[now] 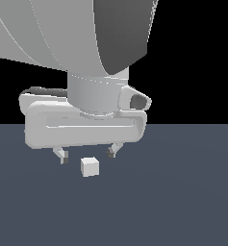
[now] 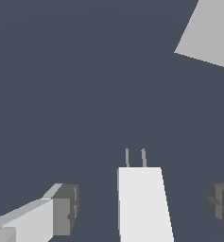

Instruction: Plug the charger into the wall socket.

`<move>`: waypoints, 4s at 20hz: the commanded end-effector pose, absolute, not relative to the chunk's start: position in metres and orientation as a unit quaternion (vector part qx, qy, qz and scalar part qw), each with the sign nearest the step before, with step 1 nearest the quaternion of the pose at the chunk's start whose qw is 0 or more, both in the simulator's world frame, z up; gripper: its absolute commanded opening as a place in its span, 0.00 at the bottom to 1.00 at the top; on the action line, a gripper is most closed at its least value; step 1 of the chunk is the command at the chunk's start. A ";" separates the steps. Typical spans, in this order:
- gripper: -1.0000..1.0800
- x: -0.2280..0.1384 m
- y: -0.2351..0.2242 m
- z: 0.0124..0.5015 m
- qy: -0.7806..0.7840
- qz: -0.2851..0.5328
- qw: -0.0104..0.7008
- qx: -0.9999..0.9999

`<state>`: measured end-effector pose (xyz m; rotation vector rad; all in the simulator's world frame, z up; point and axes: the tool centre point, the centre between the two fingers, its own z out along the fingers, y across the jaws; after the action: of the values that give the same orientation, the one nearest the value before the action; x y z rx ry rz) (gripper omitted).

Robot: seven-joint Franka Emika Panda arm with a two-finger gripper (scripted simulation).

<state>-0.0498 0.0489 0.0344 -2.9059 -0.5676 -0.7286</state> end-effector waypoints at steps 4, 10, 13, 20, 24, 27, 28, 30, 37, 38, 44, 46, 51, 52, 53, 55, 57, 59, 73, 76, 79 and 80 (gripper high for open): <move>0.96 -0.050 0.049 0.016 -0.187 -0.239 0.046 -0.952; 0.00 -0.050 0.049 0.012 -0.187 -0.239 0.046 -0.952; 0.00 -0.050 0.049 0.012 -0.187 -0.239 0.046 -0.952; 0.00 -0.051 0.053 0.013 -0.189 -0.239 0.048 -0.951; 0.00 -0.049 0.052 0.016 -0.181 -0.240 0.046 -0.953; 0.00 -0.046 0.051 0.021 -0.168 -0.241 0.043 -0.955; 0.00 -0.045 0.050 0.023 -0.162 -0.241 0.041 -0.956; 0.00 -0.042 0.049 0.028 -0.148 -0.242 0.039 -0.958; 0.00 -0.029 0.042 0.052 -0.086 -0.246 0.025 -0.965; 0.00 -0.027 0.040 0.056 -0.076 -0.246 0.022 -0.966; 0.00 -0.017 0.032 0.076 -0.021 -0.248 0.009 -0.969; 0.00 -0.015 0.029 0.082 -0.006 -0.247 0.005 -0.969; 0.00 -0.010 0.023 0.092 0.022 -0.247 -0.003 -0.969; 0.00 -0.010 0.022 0.093 0.026 -0.247 -0.004 -0.969; 0.00 -0.009 0.021 0.095 0.030 -0.246 -0.005 -0.969; 0.00 -0.008 0.020 0.097 0.037 -0.246 -0.007 -0.969; 0.00 -0.007 0.018 0.098 0.042 -0.245 -0.009 -0.968; 0.00 -0.007 0.017 0.099 0.046 -0.245 -0.011 -0.968; 0.00 -0.007 0.016 0.100 0.050 -0.244 -0.013 -0.968; 0.00 -0.004 0.016 0.100 0.050 -0.244 -0.013 -0.968; 0.00 0.003 0.015 0.100 0.050 -0.244 -0.013 -0.968; 0.00 0.006 0.015 0.100 0.050 -0.244 -0.013 -0.968</move>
<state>0.0019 0.0151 0.1000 -3.0681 0.1579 -0.7713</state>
